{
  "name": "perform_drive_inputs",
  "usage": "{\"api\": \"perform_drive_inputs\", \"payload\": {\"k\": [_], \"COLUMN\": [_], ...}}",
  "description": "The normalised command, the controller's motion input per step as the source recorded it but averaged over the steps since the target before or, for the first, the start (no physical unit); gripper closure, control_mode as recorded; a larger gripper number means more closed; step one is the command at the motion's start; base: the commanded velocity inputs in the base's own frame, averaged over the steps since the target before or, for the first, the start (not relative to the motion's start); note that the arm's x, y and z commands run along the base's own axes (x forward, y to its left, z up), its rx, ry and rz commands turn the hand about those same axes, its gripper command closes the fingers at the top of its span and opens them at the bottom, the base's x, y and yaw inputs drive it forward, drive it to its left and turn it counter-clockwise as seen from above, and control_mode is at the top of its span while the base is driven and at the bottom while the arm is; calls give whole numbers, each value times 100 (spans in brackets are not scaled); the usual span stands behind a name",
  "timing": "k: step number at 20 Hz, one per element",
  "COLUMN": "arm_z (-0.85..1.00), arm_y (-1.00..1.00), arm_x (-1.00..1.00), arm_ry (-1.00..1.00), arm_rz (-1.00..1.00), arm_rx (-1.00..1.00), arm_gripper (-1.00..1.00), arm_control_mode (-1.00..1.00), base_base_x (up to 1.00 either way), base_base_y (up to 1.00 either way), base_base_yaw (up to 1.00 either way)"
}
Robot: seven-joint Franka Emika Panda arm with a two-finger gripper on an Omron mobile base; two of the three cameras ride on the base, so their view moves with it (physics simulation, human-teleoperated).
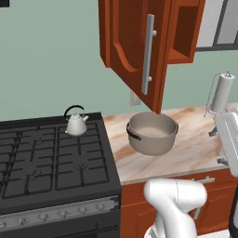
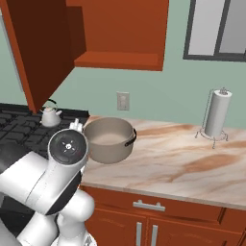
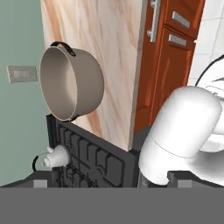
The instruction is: Pick the kettle from the cabinet and place it on a stove burner. Then pick the pot from the counter and place it on another stove burner. Finally, turn both burners on.
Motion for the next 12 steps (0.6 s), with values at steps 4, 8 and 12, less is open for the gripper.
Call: {"api": "perform_drive_inputs", "payload": {"k": [4,8,12], "arm_z": [0,0,-9], "arm_y": [-17,-4,0], "arm_x": [63,66,54], "arm_ry": [0,0,0], "arm_rz": [16,16,12], "arm_rx": [3,0,0], "arm_gripper": [-100,-100,-100], "arm_control_mode": [-100,-100,-100], "base_base_x": [0,0,0], "base_base_y": [0,0,0], "base_base_yaw": [0,0,0]}}
